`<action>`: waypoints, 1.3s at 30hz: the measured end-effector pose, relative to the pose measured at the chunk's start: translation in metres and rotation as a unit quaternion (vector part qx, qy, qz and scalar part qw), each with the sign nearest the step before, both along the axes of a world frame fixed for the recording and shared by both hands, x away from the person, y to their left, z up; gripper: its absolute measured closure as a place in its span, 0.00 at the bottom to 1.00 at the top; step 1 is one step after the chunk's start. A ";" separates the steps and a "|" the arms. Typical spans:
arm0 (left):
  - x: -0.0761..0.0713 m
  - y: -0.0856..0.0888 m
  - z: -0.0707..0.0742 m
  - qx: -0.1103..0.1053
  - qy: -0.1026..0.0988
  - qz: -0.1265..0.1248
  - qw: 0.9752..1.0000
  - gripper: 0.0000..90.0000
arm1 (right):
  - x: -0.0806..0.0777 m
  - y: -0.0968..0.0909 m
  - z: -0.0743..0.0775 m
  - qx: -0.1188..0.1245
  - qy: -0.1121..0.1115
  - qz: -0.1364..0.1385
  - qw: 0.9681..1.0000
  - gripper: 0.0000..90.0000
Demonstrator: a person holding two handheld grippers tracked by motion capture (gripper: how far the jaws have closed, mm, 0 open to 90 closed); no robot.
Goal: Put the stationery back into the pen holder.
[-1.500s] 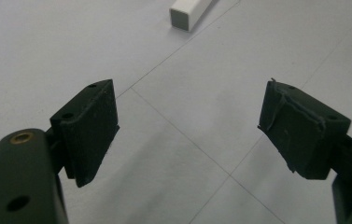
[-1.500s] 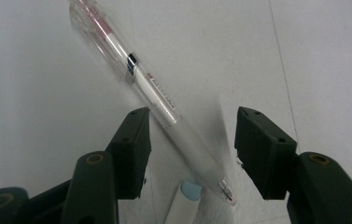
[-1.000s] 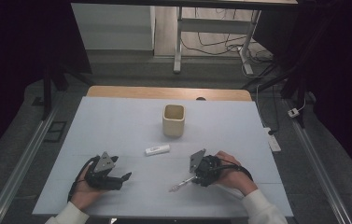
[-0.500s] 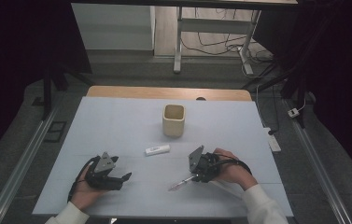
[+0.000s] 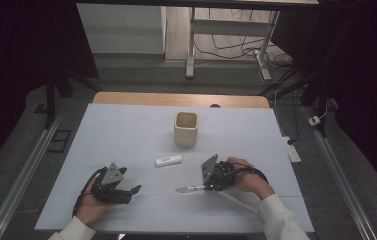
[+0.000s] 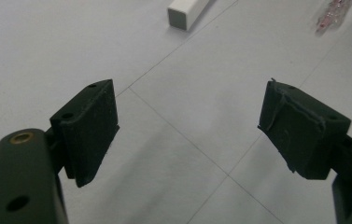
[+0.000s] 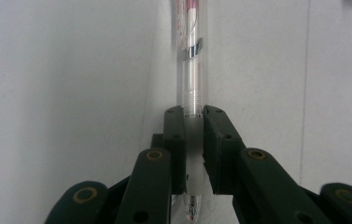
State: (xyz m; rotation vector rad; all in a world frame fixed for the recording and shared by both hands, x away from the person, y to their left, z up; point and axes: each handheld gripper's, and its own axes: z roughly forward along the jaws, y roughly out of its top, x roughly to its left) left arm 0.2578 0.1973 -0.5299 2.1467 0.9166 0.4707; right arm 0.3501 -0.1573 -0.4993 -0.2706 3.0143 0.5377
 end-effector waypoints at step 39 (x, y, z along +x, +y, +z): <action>-0.002 0.001 0.002 -0.006 -0.004 0.004 1.000 0.21 | -0.019 -0.039 0.041 0.158 -0.059 -0.167 0.971 0.88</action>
